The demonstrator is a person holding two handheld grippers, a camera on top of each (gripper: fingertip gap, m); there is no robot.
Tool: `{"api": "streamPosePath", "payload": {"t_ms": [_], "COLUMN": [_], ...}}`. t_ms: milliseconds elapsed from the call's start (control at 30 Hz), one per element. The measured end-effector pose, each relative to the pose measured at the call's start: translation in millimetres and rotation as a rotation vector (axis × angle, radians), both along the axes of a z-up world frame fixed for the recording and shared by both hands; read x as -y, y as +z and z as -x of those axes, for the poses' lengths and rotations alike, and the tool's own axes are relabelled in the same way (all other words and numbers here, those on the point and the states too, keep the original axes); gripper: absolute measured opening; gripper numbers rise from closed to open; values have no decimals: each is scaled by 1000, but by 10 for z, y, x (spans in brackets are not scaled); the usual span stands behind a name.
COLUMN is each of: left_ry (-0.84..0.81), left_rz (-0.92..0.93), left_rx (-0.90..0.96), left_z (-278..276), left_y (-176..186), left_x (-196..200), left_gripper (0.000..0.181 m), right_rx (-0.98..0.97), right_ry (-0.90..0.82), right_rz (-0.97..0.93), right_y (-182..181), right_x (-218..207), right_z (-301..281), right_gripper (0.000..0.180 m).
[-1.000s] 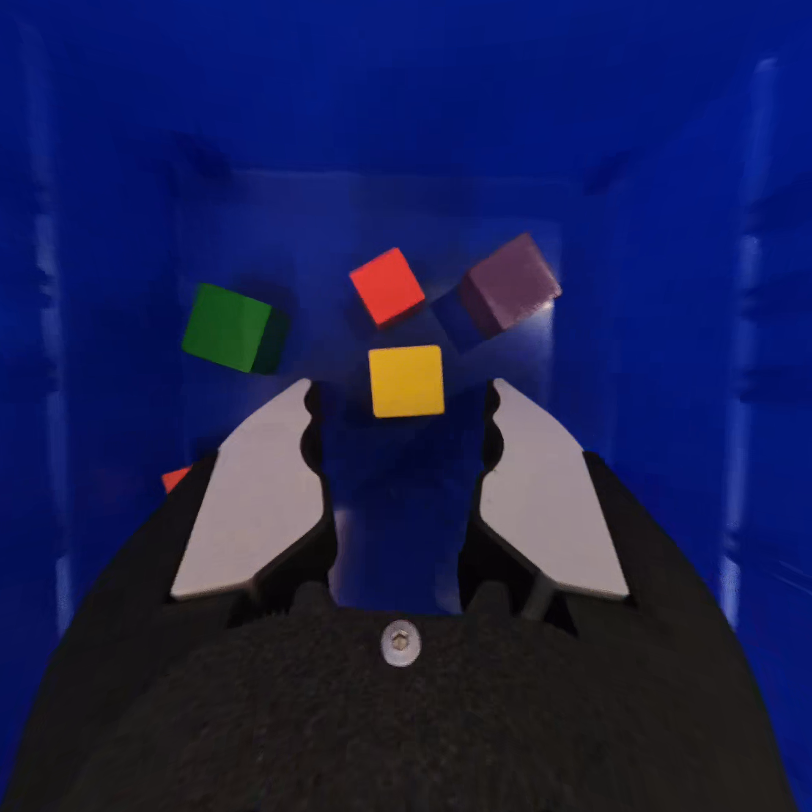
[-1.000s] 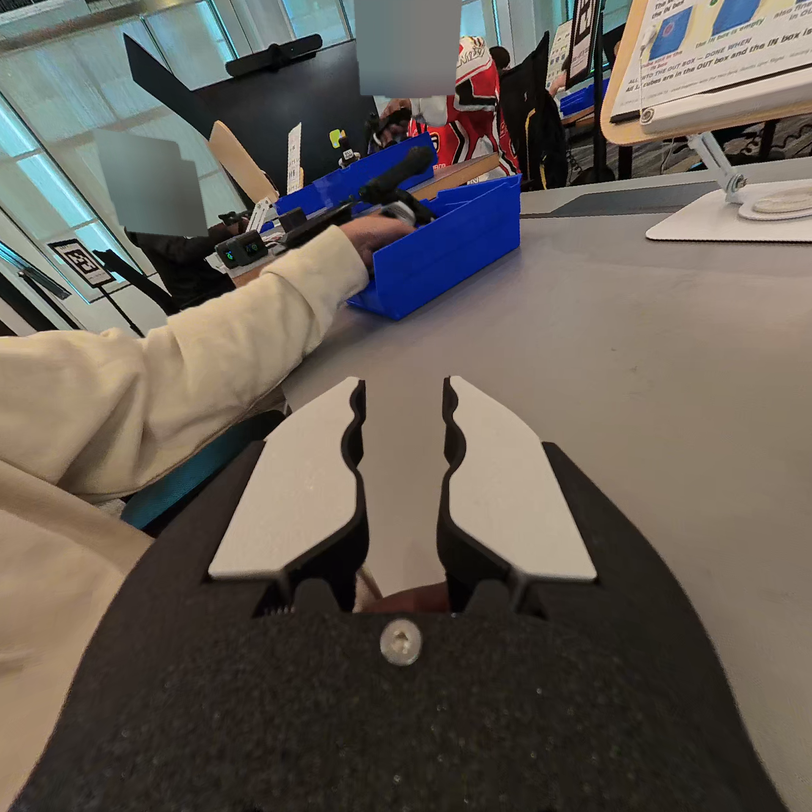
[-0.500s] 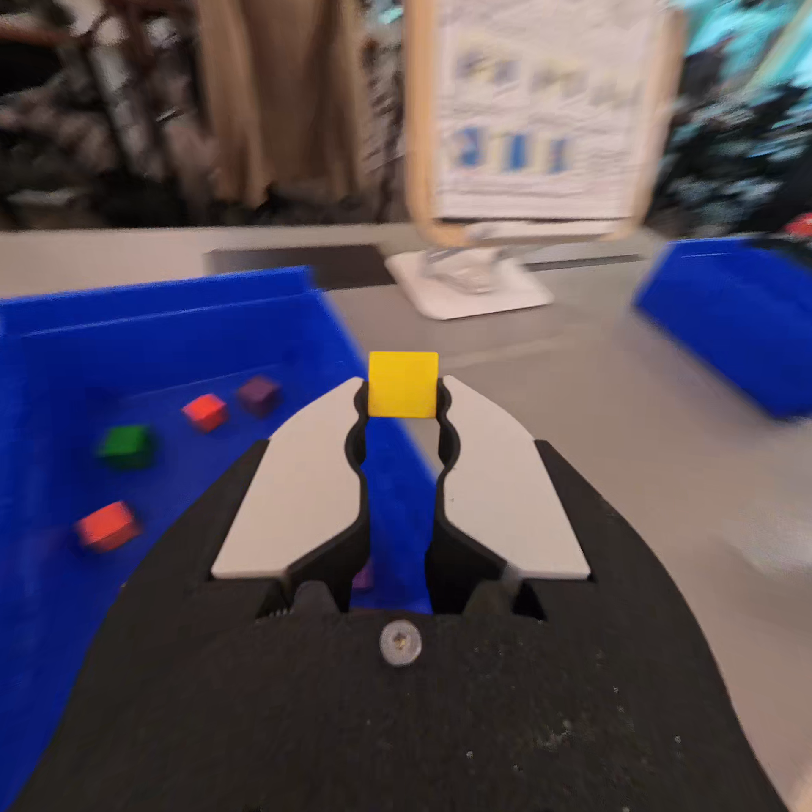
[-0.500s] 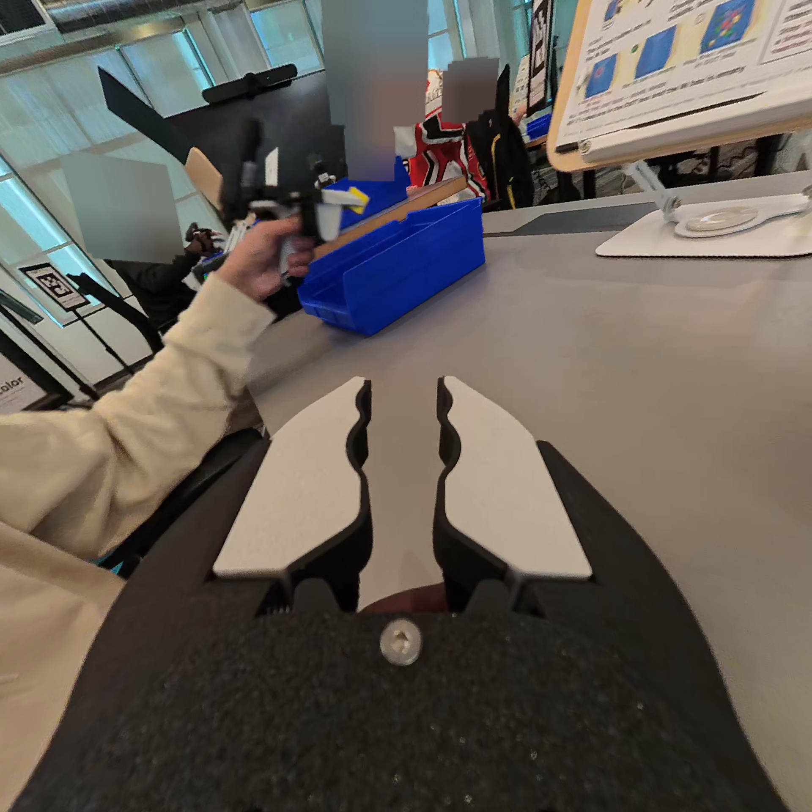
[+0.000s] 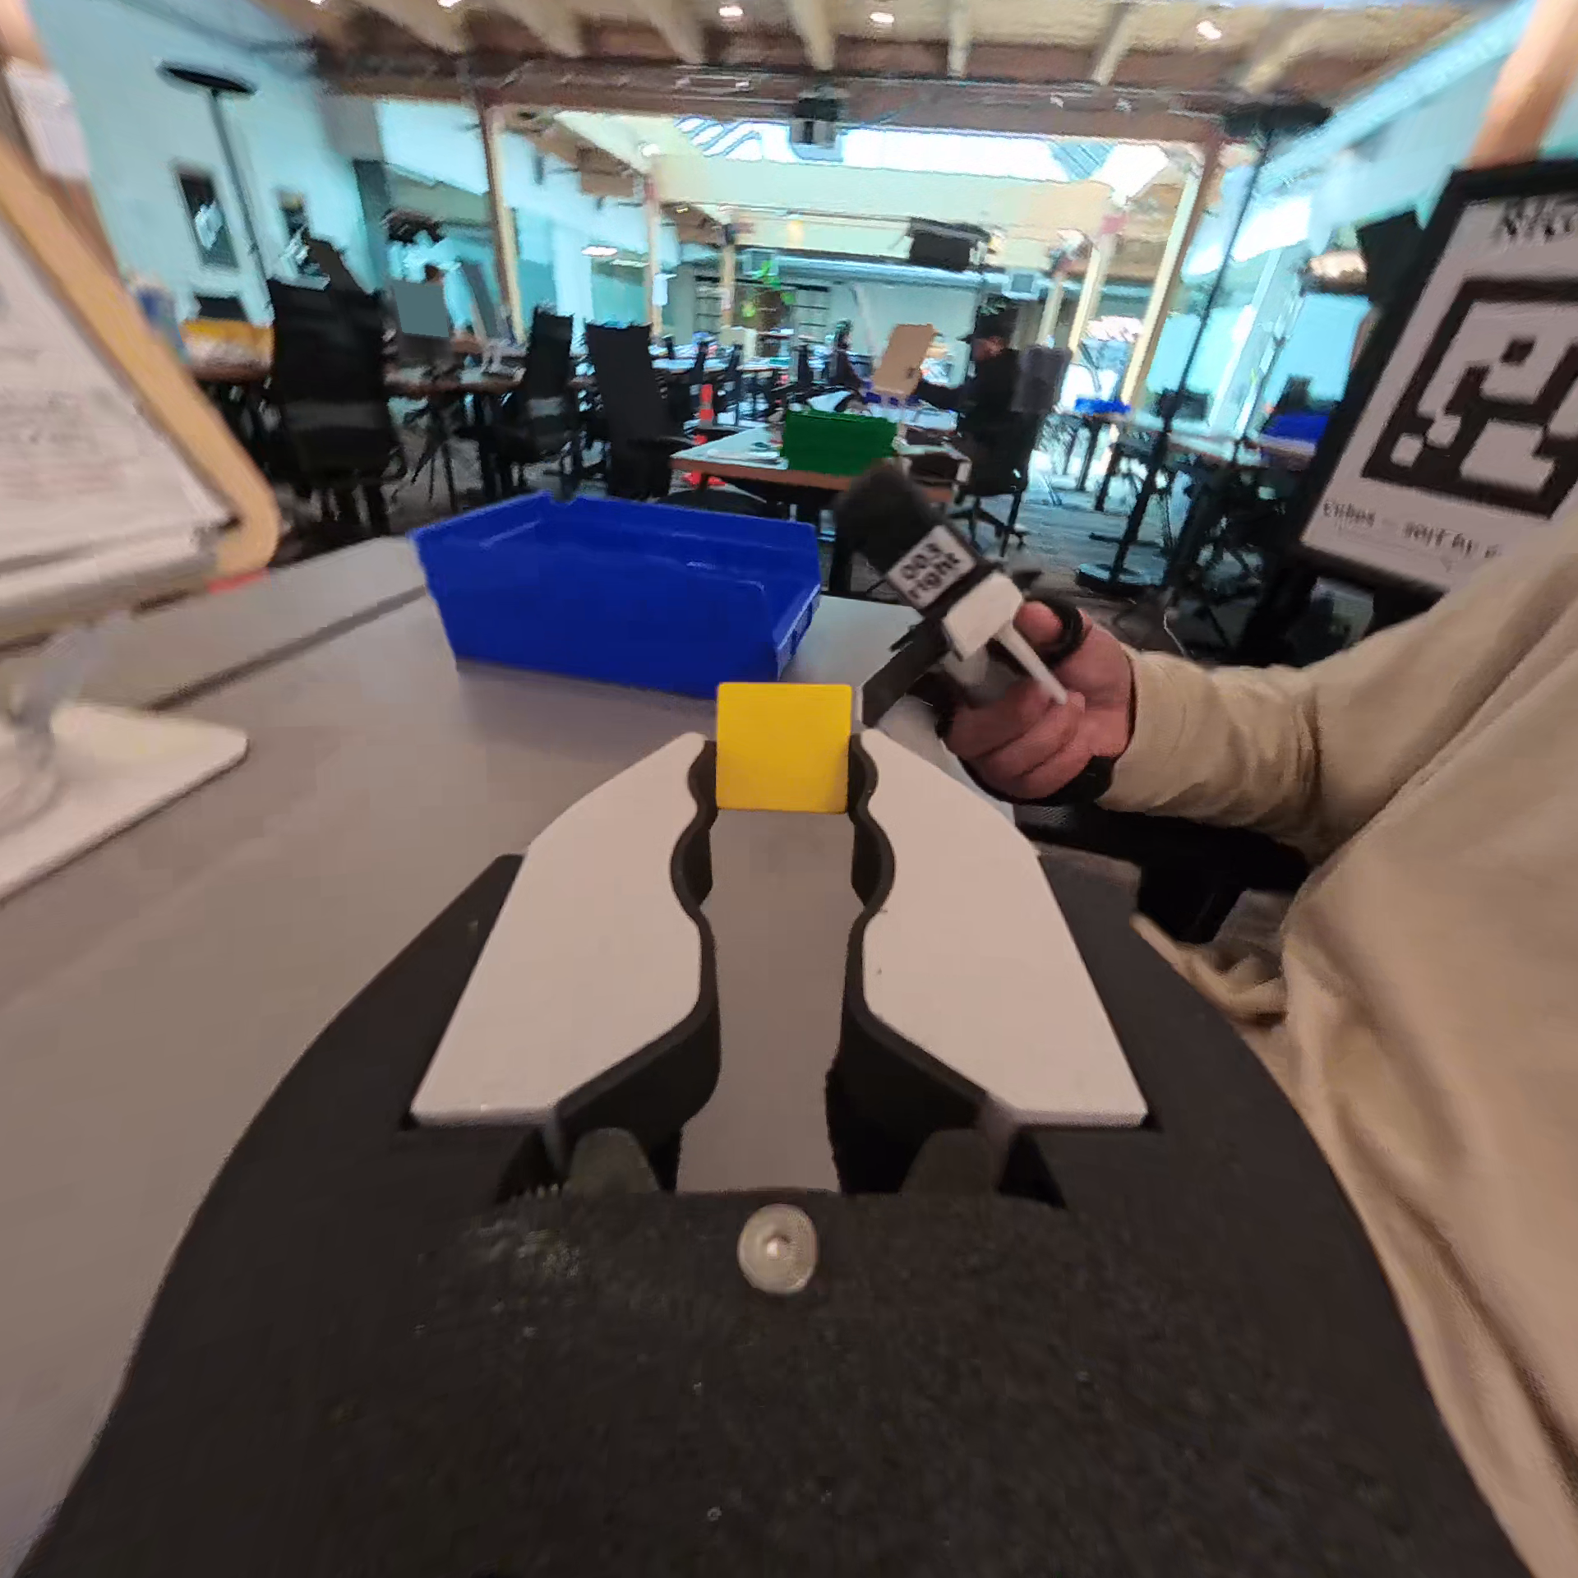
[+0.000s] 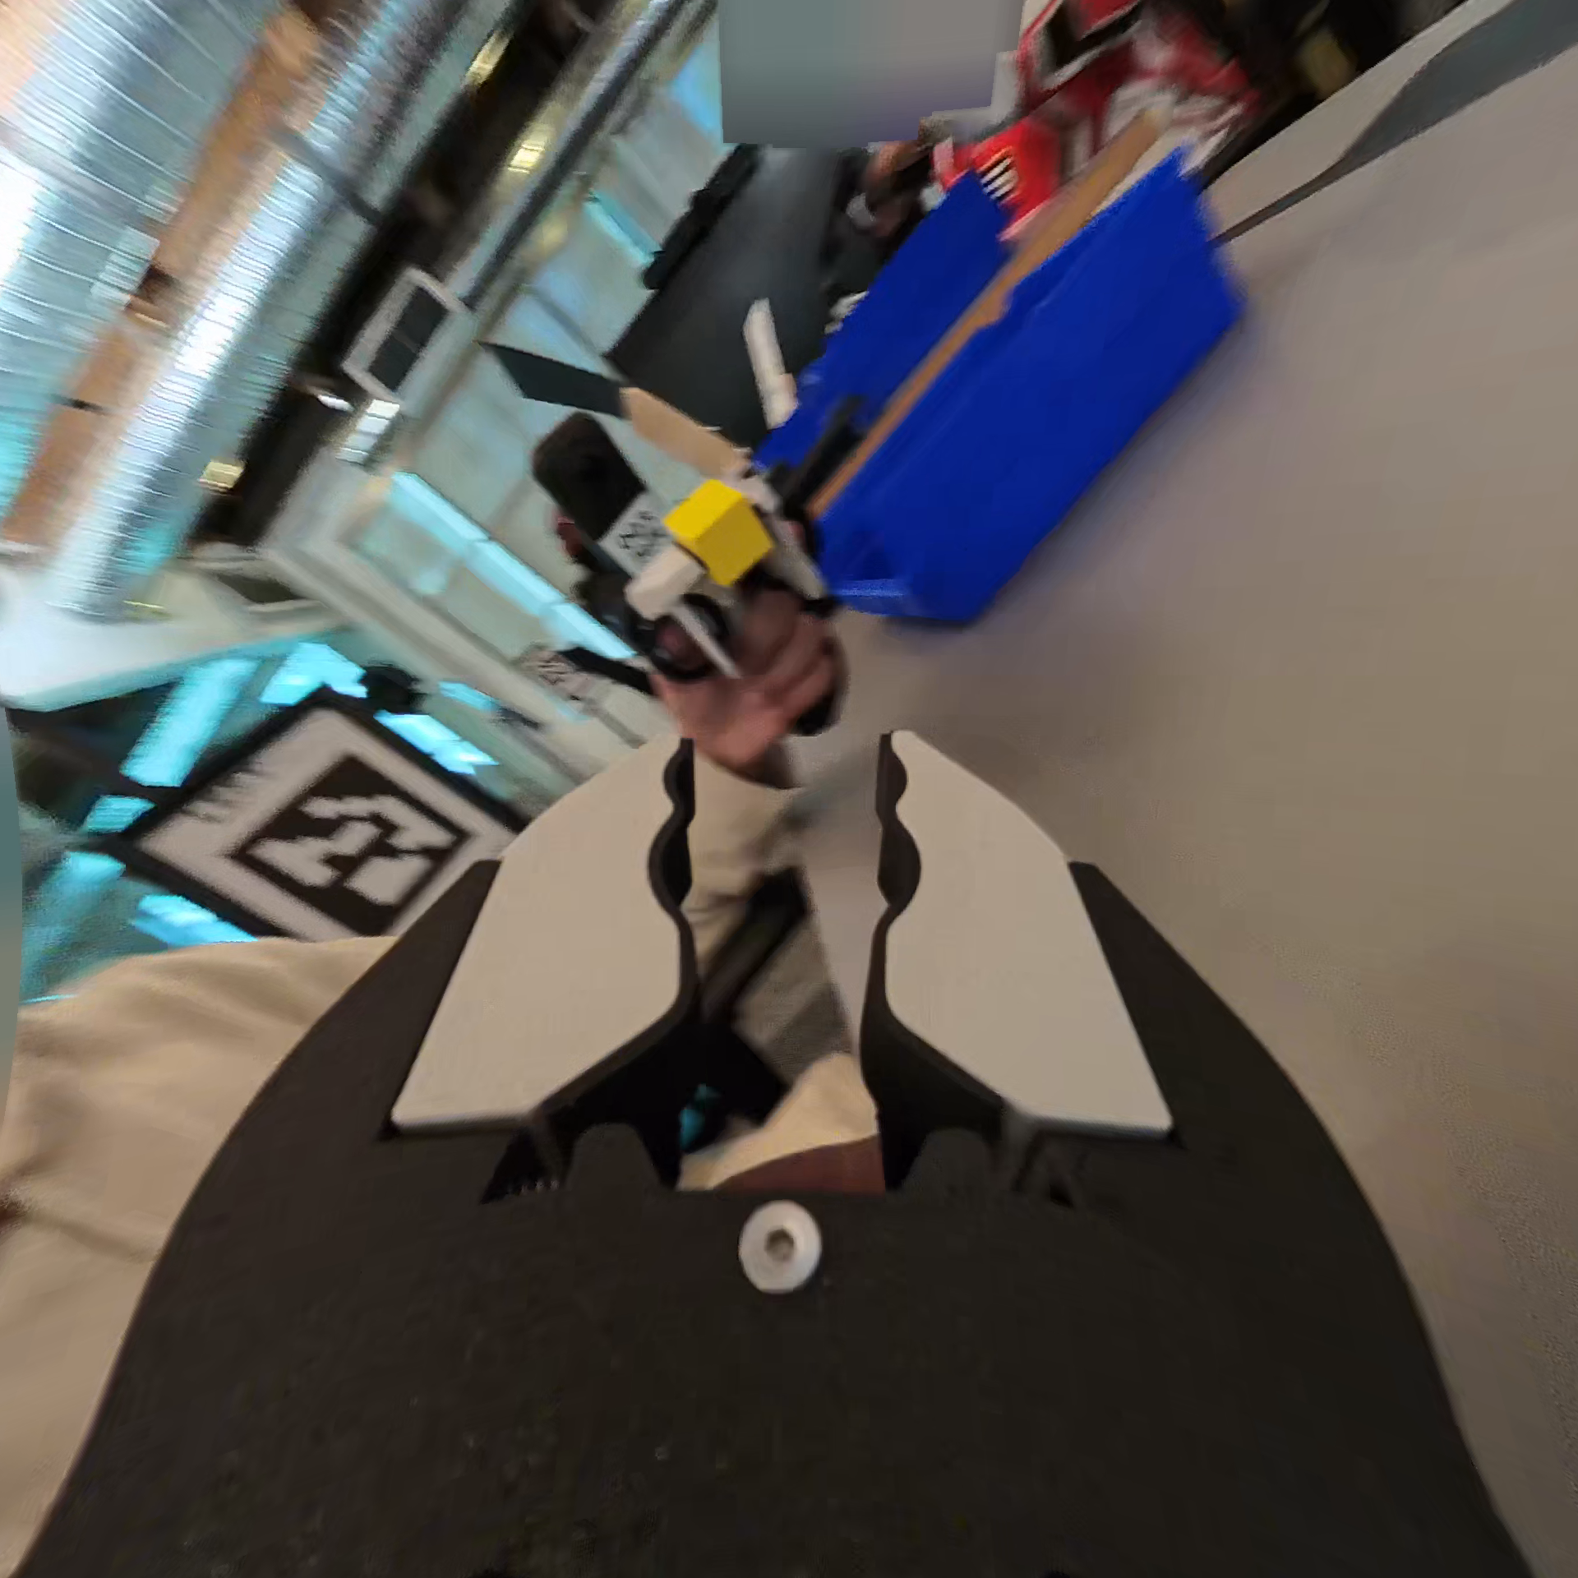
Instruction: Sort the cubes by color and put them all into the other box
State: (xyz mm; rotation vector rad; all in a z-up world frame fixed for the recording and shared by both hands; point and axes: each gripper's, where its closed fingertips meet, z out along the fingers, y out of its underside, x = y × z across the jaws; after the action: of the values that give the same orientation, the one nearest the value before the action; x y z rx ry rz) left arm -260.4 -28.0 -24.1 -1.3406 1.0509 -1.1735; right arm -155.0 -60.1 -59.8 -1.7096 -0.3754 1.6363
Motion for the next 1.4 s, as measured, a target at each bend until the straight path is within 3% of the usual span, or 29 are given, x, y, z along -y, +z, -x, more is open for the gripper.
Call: {"api": "streamPosePath", "payload": {"t_ms": [100, 233, 433, 600, 733, 767, 833, 867, 1000, 1167, 1400], "left_ry": [-56, -127, -157, -144, -107, -102, -128, -121, 124, 615, 587], "left_rz": [-209, -272, -298, -347, -285, -242, -123, -50, 125, 132, 47], "left_rx": [-41, -71, -75, -96, -155, -169, -147, -122, -106, -227, -280], "left_z": [-354, -681, -808, -836, -820, -794, -704, -629, -205, 397, 316], "left_y": [98, 127, 29, -35, -139, -144, -44, 43, 82, -676, -746], "left_x": [1, 24, 89, 122, 139, 174, 316, 361, 211, -119, 78], "left_gripper": [29, 28, 29, 29, 30, 38, 76, 87, 87, 75, 72], "right_rx": [-202, -337, -410, -447, -404, -408, -426, -420, -242, 119, 324], "right_ry": [192, 337, 329, 361, 341, 345, 343, 335, 205, -88, -310], "right_rz": [178, 324, 342, 362, 350, 346, 351, 341, 171, -70, -191], "right_y": [313, 495, 492, 418, 337, 337, 353, 356, 264, -101, -374], "right_x": [-30, -116, -228, -193, -190, -178, -170, -168, -167, -225, -141], "right_z": [255, 478, 483, 445, 435, 424, 365, 322, 106, -277, -680], "right_gripper": [42, 43, 43, 27, 27, 27, 27, 27, 27, 27, 27]}}
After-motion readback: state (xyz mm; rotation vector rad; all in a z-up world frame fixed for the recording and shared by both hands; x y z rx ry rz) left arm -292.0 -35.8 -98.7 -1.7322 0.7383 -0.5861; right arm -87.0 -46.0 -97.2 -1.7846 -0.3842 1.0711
